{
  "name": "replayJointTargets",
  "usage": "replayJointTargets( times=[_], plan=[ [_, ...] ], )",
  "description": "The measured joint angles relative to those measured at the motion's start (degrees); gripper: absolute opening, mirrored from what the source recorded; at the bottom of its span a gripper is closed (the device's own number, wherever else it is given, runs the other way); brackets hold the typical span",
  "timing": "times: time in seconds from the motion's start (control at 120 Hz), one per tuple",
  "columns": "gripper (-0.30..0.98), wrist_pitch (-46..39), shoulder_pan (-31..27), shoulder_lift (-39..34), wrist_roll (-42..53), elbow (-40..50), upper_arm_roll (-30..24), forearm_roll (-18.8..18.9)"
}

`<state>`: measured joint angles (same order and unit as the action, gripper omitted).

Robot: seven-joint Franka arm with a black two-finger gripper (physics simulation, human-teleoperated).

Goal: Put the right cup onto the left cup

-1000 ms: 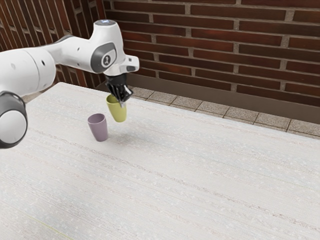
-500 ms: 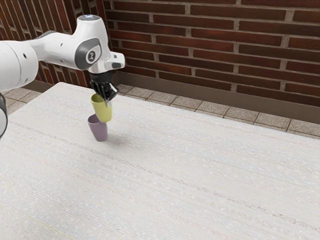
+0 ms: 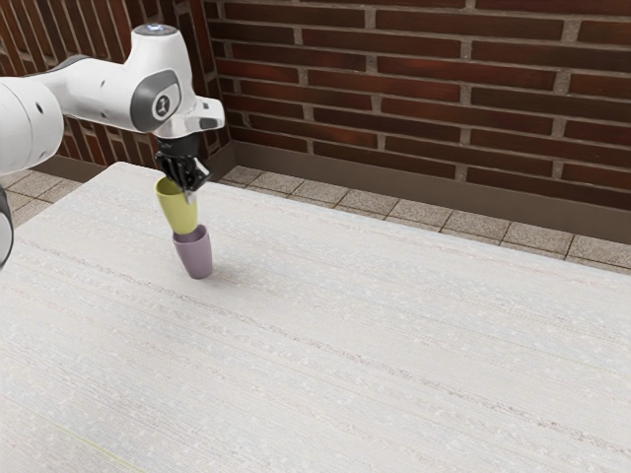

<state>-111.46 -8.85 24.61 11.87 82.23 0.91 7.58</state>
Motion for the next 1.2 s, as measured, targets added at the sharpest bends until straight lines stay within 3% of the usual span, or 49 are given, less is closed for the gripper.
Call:
replayJointTargets(
  times=[1.075,1.2],
  plan=[
    [-0.10,-0.40,-0.72,7.24,2.09,-5.73,0.23,0.00],
    [0.11,-0.21,-0.73,7.27,2.16,-5.74,0.01,-0.46]
  ],
)
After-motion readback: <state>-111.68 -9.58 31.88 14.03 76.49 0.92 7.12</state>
